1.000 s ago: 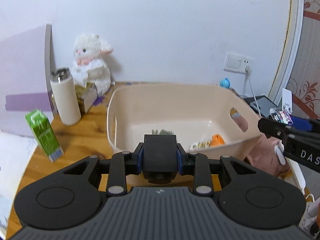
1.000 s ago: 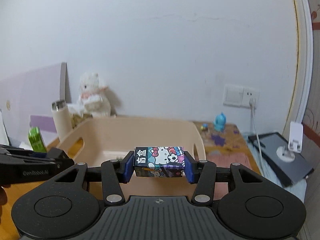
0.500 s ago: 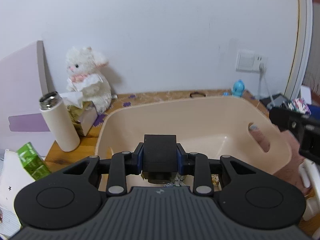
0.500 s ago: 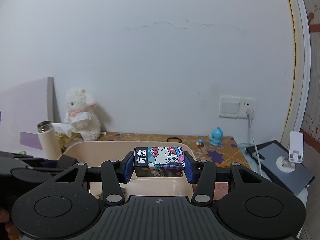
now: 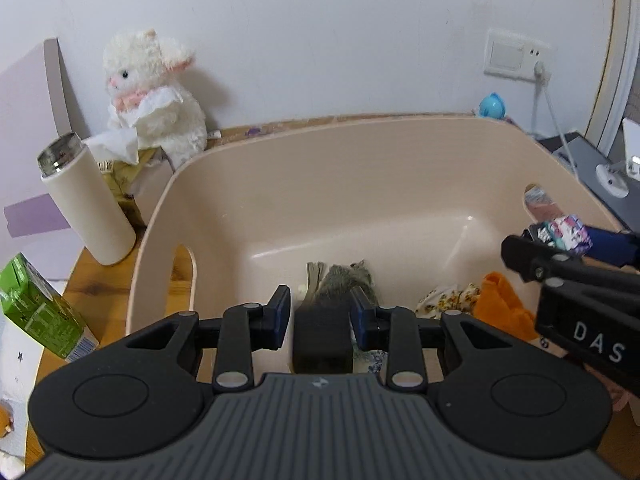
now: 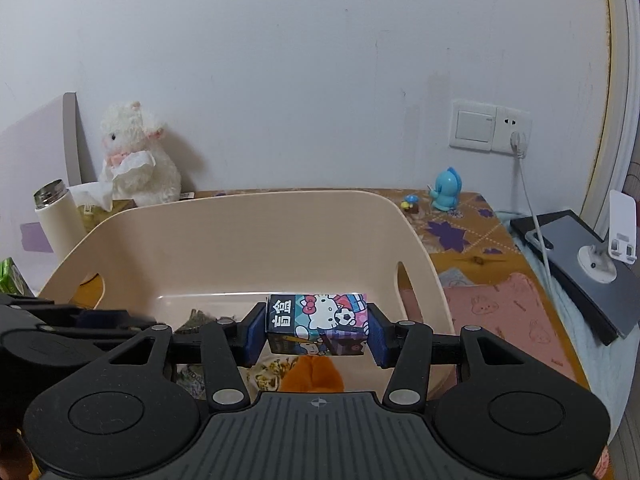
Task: Organize objects
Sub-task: 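Lower the black box into the basket with left tool while right tool releases the Hello Kitty box there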
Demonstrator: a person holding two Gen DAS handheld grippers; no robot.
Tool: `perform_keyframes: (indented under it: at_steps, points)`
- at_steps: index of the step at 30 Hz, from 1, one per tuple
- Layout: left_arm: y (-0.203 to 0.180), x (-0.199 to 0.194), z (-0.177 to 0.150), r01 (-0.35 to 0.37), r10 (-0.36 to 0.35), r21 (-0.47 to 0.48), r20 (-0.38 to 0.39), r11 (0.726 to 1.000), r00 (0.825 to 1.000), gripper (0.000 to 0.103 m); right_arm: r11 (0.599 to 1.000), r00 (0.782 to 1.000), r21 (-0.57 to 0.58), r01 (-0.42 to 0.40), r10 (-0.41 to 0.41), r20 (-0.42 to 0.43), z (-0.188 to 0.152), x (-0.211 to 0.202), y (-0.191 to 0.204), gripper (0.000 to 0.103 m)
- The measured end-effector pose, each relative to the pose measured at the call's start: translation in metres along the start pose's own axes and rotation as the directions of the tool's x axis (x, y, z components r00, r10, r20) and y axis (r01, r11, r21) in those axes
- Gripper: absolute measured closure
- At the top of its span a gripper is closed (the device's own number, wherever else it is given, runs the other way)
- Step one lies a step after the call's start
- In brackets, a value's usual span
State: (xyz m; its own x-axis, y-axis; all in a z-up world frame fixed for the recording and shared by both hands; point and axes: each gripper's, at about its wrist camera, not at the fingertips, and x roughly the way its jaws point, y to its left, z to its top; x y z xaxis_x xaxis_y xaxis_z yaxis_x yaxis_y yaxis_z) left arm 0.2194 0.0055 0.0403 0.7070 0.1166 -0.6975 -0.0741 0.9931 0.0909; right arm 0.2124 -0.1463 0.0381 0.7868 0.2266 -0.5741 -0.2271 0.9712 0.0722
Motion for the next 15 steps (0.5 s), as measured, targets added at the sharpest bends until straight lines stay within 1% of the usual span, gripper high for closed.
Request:
perform_keyframes:
  at_steps: [1,2,4,6,10,12,15]
  points:
    - [0.0,-0.003,0.001,-0.002,0.002,0.002,0.007,1.0,1.0,0.054,1.0,1.0,0.002,-0.001,0.001,0.005,0.0,-0.003,0.0,0.047]
    - [0.0,-0.008,0.002,0.0,0.0,0.0,0.017,1.0,1.0,0.04,1.0,1.0,0.003,0.0,0.0,0.013,0.001,-0.007,0.0,0.045]
    - [0.001,-0.018,0.002,0.007,-0.007,-0.007,0.039,1.0,0.999,0.031,1.0,1.0,0.005,0.001,-0.001,0.027,0.003,-0.015,0.001,0.041]
    - [0.001,-0.03,0.002,0.014,-0.014,-0.001,0.06,1.0,0.998,0.031,1.0,0.999,0.004,0.004,-0.004,0.043,0.005,-0.026,0.002,0.037]
    - [0.001,-0.052,-0.003,0.028,-0.029,0.014,0.09,1.0,0.996,0.03,1.0,0.998,0.004,0.009,-0.009,0.064,0.002,-0.047,0.003,0.032]
    - [0.002,-0.063,-0.008,0.034,-0.036,0.017,0.104,0.999,0.994,0.029,1.0,0.997,0.005,0.009,-0.009,0.071,-0.001,-0.058,0.001,0.028]
    - [0.004,-0.076,-0.018,0.056,-0.058,0.023,0.104,0.998,0.993,0.026,1.0,0.997,0.0,0.012,-0.012,0.075,-0.011,-0.074,0.0,0.026]
